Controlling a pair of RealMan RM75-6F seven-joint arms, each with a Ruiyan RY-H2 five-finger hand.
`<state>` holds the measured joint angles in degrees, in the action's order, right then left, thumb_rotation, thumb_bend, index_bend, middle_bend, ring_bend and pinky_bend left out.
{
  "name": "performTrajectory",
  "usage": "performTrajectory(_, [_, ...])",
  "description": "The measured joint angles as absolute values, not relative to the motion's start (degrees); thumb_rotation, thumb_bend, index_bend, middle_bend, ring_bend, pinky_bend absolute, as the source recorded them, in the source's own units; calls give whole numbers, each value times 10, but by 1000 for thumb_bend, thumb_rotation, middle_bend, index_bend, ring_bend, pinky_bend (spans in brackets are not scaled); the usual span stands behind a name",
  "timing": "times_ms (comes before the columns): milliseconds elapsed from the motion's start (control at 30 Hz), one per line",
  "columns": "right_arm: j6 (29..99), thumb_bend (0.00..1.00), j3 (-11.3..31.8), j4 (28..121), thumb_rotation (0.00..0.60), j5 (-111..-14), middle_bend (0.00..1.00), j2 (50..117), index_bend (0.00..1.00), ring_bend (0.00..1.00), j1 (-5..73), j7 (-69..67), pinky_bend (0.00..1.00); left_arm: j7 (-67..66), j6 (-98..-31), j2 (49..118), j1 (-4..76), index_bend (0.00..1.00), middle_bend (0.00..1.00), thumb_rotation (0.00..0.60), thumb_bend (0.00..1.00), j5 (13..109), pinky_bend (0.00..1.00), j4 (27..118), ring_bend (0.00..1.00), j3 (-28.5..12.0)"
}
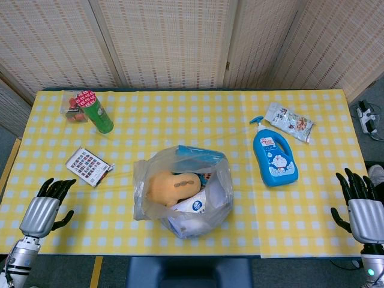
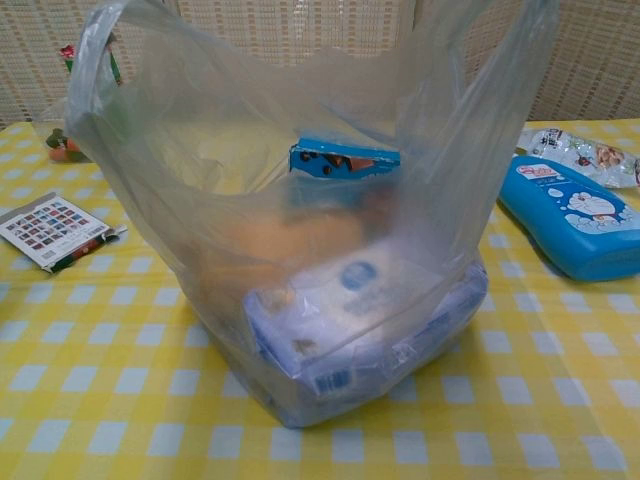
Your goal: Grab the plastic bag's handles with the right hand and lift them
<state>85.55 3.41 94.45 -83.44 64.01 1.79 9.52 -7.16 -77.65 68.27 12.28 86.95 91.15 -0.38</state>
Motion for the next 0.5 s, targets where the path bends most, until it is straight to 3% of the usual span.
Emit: performTrajectory(500, [844, 367, 26, 944, 600, -851, 0, 630, 0, 0, 22, 43, 0, -73, -772, 686, 127, 137, 200, 600, 382, 870, 112, 911, 172, -4])
